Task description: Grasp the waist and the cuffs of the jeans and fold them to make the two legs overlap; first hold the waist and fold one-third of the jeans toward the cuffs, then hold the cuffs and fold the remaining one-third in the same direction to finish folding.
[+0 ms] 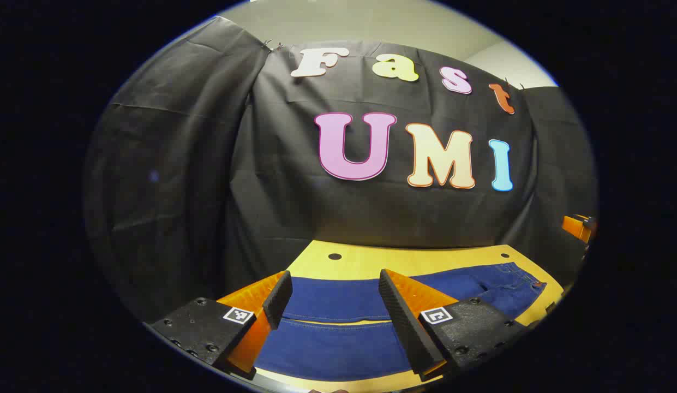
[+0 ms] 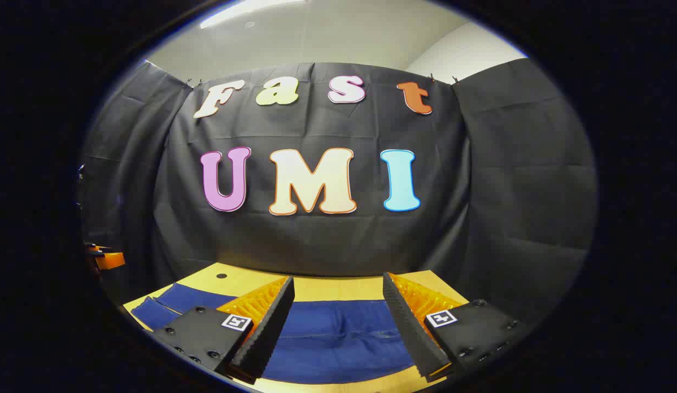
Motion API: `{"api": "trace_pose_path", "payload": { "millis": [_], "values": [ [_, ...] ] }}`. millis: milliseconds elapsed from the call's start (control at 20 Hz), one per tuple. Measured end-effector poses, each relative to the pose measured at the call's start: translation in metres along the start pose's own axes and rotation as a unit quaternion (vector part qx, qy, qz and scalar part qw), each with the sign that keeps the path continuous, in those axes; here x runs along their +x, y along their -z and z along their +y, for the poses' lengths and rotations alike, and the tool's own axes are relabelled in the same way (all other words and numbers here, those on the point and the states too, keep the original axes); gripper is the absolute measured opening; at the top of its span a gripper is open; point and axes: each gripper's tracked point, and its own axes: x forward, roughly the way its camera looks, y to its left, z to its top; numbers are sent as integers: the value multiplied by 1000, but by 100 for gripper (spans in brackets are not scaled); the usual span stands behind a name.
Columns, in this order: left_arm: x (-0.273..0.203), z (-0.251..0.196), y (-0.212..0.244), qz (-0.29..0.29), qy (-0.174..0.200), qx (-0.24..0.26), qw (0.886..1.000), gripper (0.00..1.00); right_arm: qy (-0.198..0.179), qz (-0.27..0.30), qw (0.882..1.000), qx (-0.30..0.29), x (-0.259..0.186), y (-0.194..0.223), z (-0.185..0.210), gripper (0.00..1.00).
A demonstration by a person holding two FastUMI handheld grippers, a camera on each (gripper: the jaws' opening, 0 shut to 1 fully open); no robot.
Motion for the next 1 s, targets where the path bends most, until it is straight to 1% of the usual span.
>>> {"api": "trace_pose_path", "payload": {
  "millis": [100, 200, 300, 350, 500, 600, 650, 750, 850, 950, 1000],
  "values": [
    [0, -1, 7, 8, 3, -3, 1000, 94, 4, 7, 1000, -12, -3, 5, -3, 99],
    [-1, 2, 13, 14, 3, 1, 1000, 95, -1, 16, 1000, -19, -6, 9, -1, 100],
    [0, 7, 16, 19, -4, 4, 1000, 94, -11, 27, 999, -18, -7, 15, 7, 100],
    [-1, 9, 18, 21, -6, 1, 1000, 95, -18, 34, 999, -18, -7, 18, 11, 100],
    [-4, 11, 29, 35, -6, -1, 999, 94, -36, 45, 998, -28, -10, 26, 23, 99],
    [-6, 16, 37, 46, -6, 7, 999, 95, -44, 51, 997, -23, -13, 31, 29, 100],
    [-7, 17, 41, 51, -2, 8, 999, 95, -48, 59, 997, -17, -16, 35, 31, 99],
    [-11, 15, 53, 63, 22, 10, 998, 96, -49, 69, 996, -13, -22, 42, 31, 99],
    [-12, 18, 74, 97, 37, 18, 994, 94, -45, 76, 996, -19, -29, 48, 28, 99],
    [-16, 21, 92, 124, 50, 24, 991, 95, -41, 85, 995, -28, -36, 56, 23, 99],
    [-19, 19, 99, 136, 63, 25, 988, 96, -41, 90, 995, -30, -40, 61, 23, 99]
  ]
}}
